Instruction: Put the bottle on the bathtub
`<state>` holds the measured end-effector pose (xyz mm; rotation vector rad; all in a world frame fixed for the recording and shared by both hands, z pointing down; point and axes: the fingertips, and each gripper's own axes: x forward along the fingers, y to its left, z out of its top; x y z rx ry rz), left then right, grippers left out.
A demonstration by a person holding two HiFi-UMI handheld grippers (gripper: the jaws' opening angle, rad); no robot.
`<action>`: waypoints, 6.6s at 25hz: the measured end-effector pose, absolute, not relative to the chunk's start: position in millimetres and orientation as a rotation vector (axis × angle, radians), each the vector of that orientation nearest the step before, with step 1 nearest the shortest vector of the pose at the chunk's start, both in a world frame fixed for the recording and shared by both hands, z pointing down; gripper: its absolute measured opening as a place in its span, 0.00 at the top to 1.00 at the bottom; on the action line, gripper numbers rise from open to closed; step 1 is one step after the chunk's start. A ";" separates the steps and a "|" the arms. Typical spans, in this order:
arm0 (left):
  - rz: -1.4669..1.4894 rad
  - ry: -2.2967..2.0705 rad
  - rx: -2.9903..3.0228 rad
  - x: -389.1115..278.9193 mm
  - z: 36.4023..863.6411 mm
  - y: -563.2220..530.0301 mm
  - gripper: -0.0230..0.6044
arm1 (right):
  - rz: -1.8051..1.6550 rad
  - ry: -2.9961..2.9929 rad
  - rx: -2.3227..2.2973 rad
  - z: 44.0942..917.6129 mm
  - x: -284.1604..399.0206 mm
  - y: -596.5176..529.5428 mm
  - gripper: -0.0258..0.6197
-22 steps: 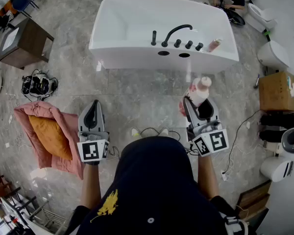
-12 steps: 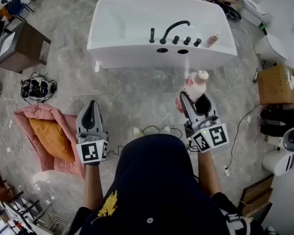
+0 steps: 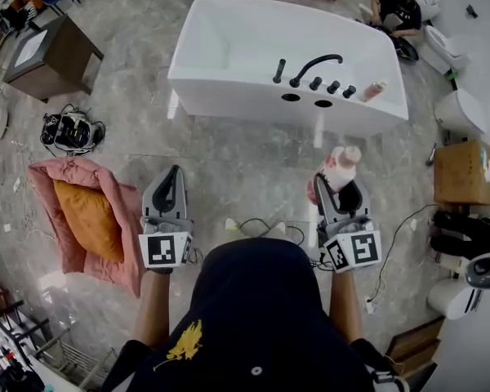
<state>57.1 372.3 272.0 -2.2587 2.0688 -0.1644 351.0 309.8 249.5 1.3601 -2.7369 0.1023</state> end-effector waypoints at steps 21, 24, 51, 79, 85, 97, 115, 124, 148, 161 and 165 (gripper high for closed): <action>-0.114 2.056 -2.320 4.7 285.7 349.7 0.94 | 0.130 -2.668 1.286 271.6 276.4 303.2 0.62; -0.123 2.043 -2.312 1.9 286.6 327.1 0.94 | 0.144 -2.674 1.262 279.4 264.5 276.6 0.62; -0.280 2.086 -2.306 -37.9 283.2 35.9 0.94 | 0.260 -2.606 1.174 341.0 215.6 0.0 0.62; -0.184 1.864 -2.567 -250.2 388.0 -130.4 0.94 | 0.309 -2.386 1.356 425.5 -0.3 -139.5 0.62; -0.167 1.908 -2.614 -252.5 443.2 -150.8 0.94 | 0.340 -2.348 1.406 491.1 -8.7 -175.2 0.63; -0.272 1.833 -2.643 -207.9 551.8 -201.8 0.94 | 0.341 -2.267 1.530 638.6 5.4 -229.4 0.63; -0.275 1.910 -2.711 -174.2 634.3 -223.7 0.94 | 0.318 -2.230 1.456 753.4 -8.1 -296.5 0.63; -0.279 1.897 -2.745 -159.0 637.7 -228.3 0.94 | 0.347 -2.218 1.445 762.2 -4.9 -282.0 0.63; -0.279 1.878 -2.776 -147.6 633.5 -236.0 0.94 | 0.389 -2.190 1.349 760.1 -3.5 -258.3 0.63; -0.303 1.872 -2.777 -143.5 639.6 -231.4 0.94 | 0.324 -2.253 1.369 759.2 -2.5 -254.5 0.62; -0.324 1.855 -2.781 -141.1 639.8 -229.2 0.94 | 0.290 -2.207 1.381 765.2 -0.4 -252.9 0.60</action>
